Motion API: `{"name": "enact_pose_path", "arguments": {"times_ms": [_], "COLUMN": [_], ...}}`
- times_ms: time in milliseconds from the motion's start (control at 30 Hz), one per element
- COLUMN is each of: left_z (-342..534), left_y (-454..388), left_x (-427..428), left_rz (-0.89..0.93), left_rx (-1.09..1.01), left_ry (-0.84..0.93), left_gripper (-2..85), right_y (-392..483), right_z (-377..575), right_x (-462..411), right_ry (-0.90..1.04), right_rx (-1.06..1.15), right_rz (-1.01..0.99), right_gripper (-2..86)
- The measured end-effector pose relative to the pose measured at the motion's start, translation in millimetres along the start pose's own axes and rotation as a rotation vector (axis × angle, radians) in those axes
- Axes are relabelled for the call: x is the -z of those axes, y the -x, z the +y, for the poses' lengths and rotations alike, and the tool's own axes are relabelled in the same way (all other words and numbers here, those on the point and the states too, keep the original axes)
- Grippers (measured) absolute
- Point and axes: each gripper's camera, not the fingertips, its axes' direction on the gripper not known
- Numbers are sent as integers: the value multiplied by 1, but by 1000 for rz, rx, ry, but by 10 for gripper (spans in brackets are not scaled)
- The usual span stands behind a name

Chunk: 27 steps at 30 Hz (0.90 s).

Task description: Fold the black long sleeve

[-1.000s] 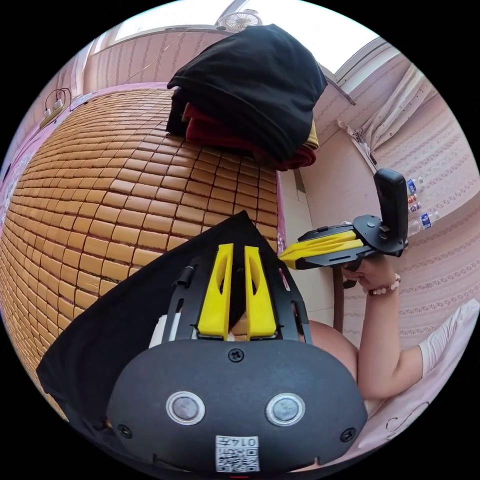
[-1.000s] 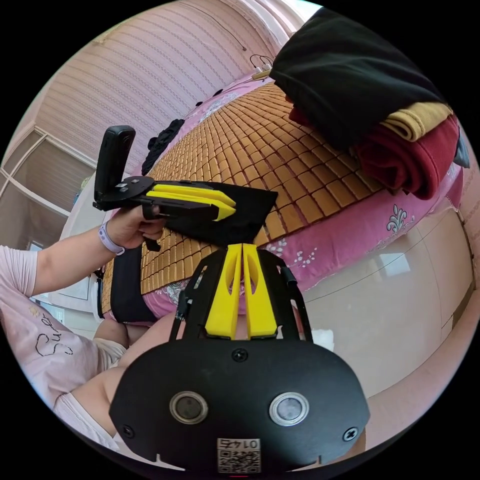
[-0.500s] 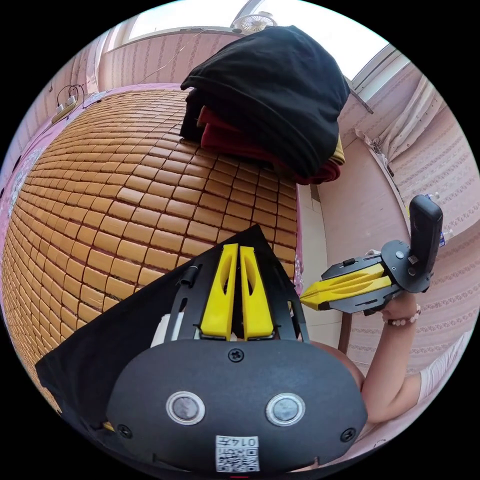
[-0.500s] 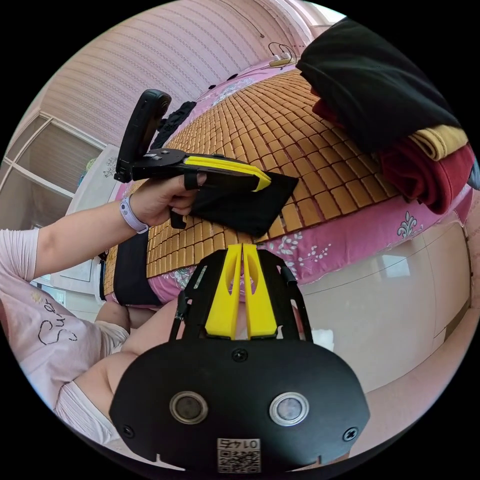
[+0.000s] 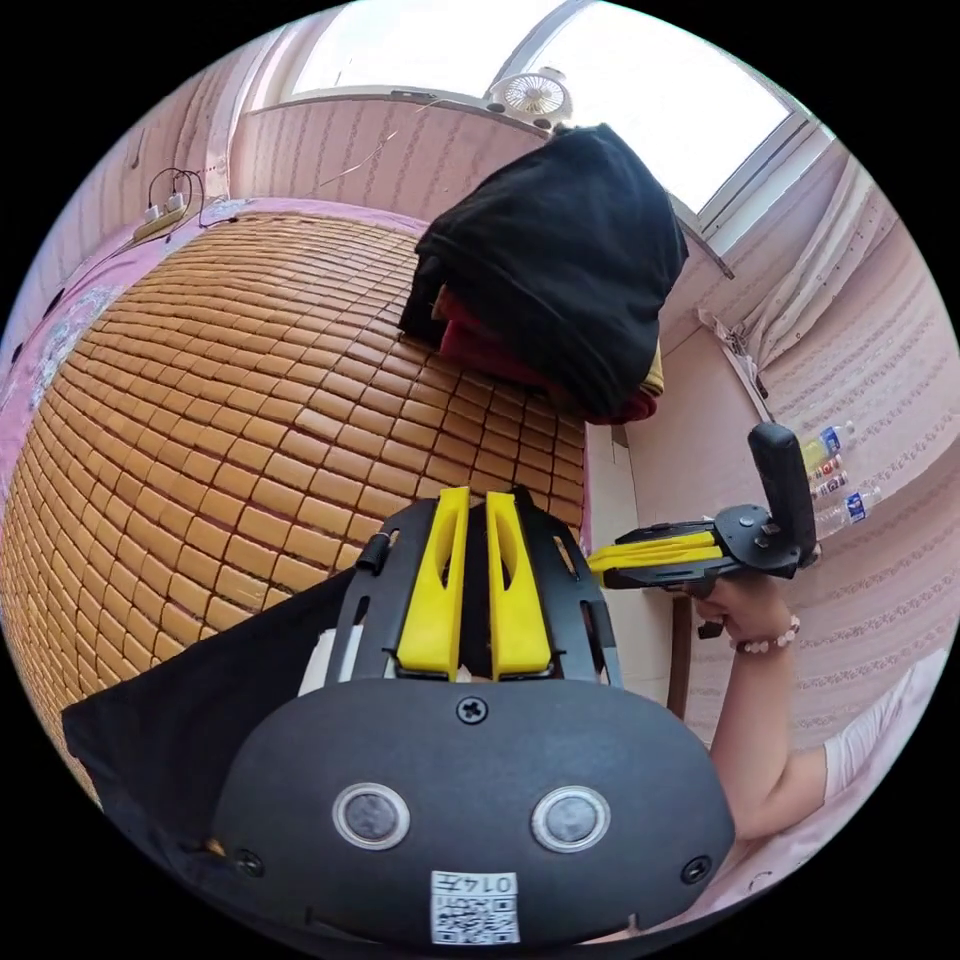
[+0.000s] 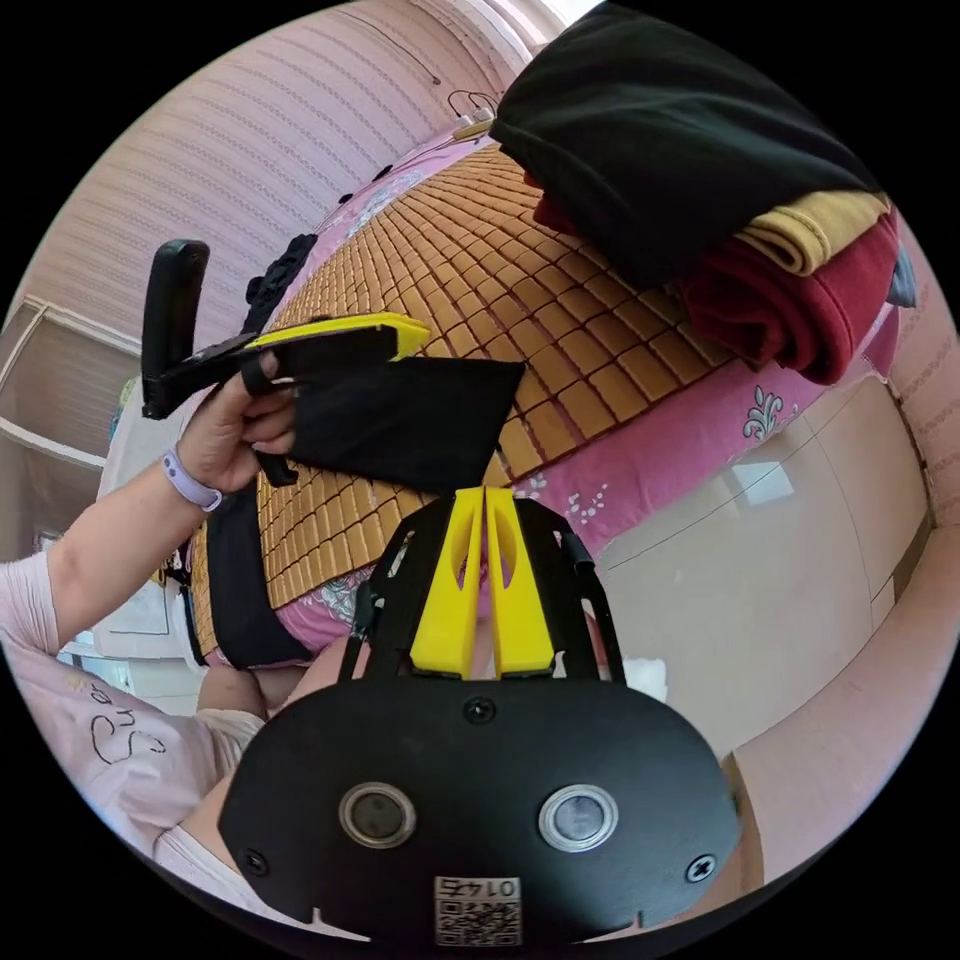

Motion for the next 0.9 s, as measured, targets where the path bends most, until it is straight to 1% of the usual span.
{"name": "enact_pose_path", "arguments": {"times_ms": [67, 100, 167, 200, 267, 300, 333, 367, 400, 433, 467, 500, 533, 567, 633, 700, 767, 833, 900], "left_z": [39, 53, 127, 150, 251, 276, 330, 383, 409, 460, 507, 530, 570, 604, 646, 678, 708, 722, 732], "left_y": [11, 13, 21, 23, 24, 23, 19, 13, 9, 0, -9, -13, -20, -27, -33, -31, -20, -5, 14], "left_x": [71, 90, 166, 185, 253, 267, 298, 326, 339, 363, 386, 396, 414, 428, 443, 453, 465, 476, 487], "left_rz": [-66, -95, -246, -292, -452, -478, -522, -556, -571, -603, -631, -640, -646, -647, -655, -659, -652, -640, -635], "left_rx": [-1, 2, 34, 54, 191, 233, 330, 434, 486, 593, 703, 755, 846, 910, 969, 1005, 1030, 1017, 1004], "left_ry": [-60, -69, -73, -66, -1, 15, 40, 56, 59, 52, 31, 15, -29, -76, -134, -178, -248, -298, -327], "left_gripper": [37, 37, 38, 38, 37, 37, 37, 37, 37, 37, 37, 38, 38, 38, 39, 39, 42, 49, 60], "right_y": [17, 32, 57, 79, 119, 149, 182, 199, 234, 269, 287, 324, 363, 382, 457, 509, 557, 621, 667], "right_z": [-1, -2, -3, -5, -7, -8, -7, -6, -3, 1, 3, 9, 17, 21, 40, 53, 64, 77, 82], "right_x": [10, 17, 20, 20, 16, 10, 2, -3, -16, -30, -38, -52, -65, -71, -99, -125, -152, -183, -206], "right_ry": [-74, -144, -199, -216, -217, -201, -182, -173, -144, -112, -97, -61, -18, 2, 99, 185, 237, 276, 282], "right_rx": [-1, 32, 97, 153, 255, 333, 419, 460, 536, 614, 646, 710, 778, 811, 916, 942, 963, 1037, 1096], "right_rz": [16, -20, -81, -88, -65, -52, -40, -33, -23, -28, -33, -71, -147, -200, -425, -528, -559, -505, -434], "right_gripper": [-2, -2, -1, -1, 2, 4, 6, 9, 15, 26, 31, 46, 55, 57, 61, 62, 62, 63, 64]}}
